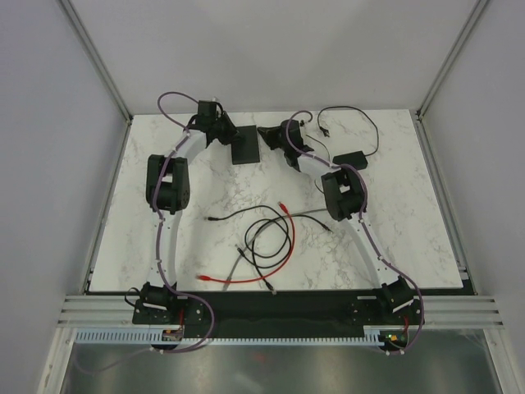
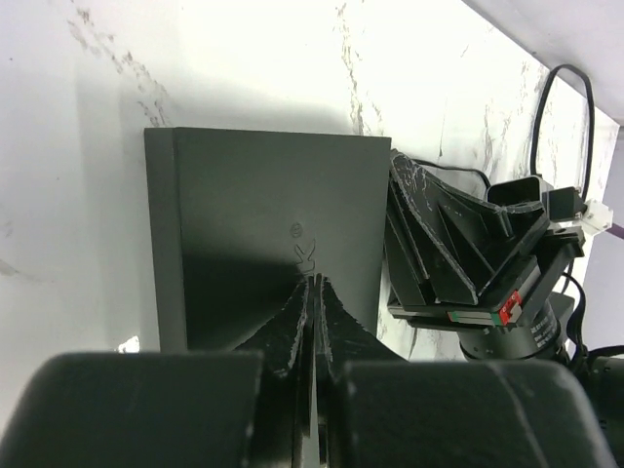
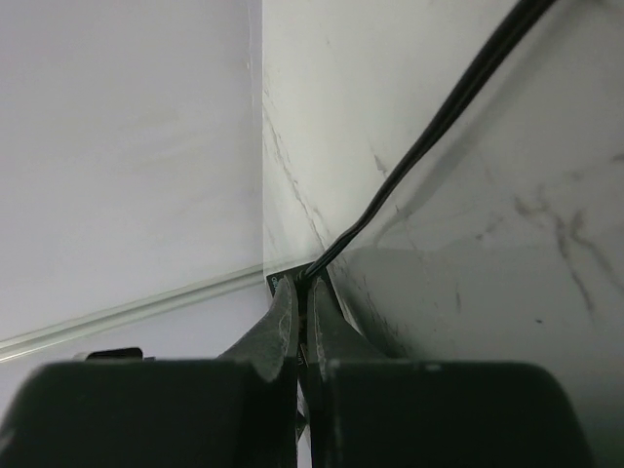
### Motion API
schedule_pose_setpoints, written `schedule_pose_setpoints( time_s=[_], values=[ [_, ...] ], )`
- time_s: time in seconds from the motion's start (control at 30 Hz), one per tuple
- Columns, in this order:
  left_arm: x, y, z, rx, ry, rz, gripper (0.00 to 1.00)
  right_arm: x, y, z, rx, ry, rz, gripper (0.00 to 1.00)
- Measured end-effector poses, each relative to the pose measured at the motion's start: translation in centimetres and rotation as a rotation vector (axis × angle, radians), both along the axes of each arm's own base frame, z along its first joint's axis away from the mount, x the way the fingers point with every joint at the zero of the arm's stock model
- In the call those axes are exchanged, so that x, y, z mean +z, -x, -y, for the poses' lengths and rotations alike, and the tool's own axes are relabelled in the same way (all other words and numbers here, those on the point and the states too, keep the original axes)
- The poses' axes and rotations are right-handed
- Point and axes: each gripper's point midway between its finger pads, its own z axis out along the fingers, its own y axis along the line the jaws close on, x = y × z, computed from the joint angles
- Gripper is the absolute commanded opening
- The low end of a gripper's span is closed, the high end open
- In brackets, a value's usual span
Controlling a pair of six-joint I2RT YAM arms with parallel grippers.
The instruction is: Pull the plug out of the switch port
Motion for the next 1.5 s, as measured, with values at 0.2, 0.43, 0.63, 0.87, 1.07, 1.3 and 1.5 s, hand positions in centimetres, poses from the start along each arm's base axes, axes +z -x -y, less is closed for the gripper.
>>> schedule_pose_setpoints(
  time_s=[0.2, 0.43, 0.63, 0.87, 1.07, 1.3, 1.5],
  values=[
    [-0.1, -0.3, 0.0, 0.034, 0.037, -0.040, 0.02, 0.0, 0.5, 0.4, -0.029, -0.019, -0.003, 0.00],
    [-0.4, -0.3, -0.3, 0.143, 0.082, -0.132, 0.02, 0.0, 0.5, 0.2, -0.167, -0.030, -0.044, 0.00],
    [-0.6, 0.1, -0.4, 0.262, 0.082, -0.219, 0.02, 0.1, 0.8, 0.8, -0.309, -0.053, -0.114, 0.00],
    [-0.4, 0.6, -0.4, 0.356, -0.004, -0.264, 0.02, 0.3, 1.1, 1.4, -0.427, -0.082, -0.155, 0.00],
    [-0.5, 0.9, -0.4, 0.389, -0.047, -0.275, 0.02, 0.4, 1.1, 1.8, -0.416, 0.001, -0.156, 0.00],
    [-0.5, 1.0, -0.3, 0.407, -0.057, -0.289, 0.02, -0.1, 1.2, 2.1, -0.397, -0.079, -0.177, 0.00],
    [-0.5, 1.0, -0.3, 0.411, -0.061, -0.295, 0.02, 0.3, 1.0, 2.3, -0.407, -0.086, -0.170, 0.00]
  ],
)
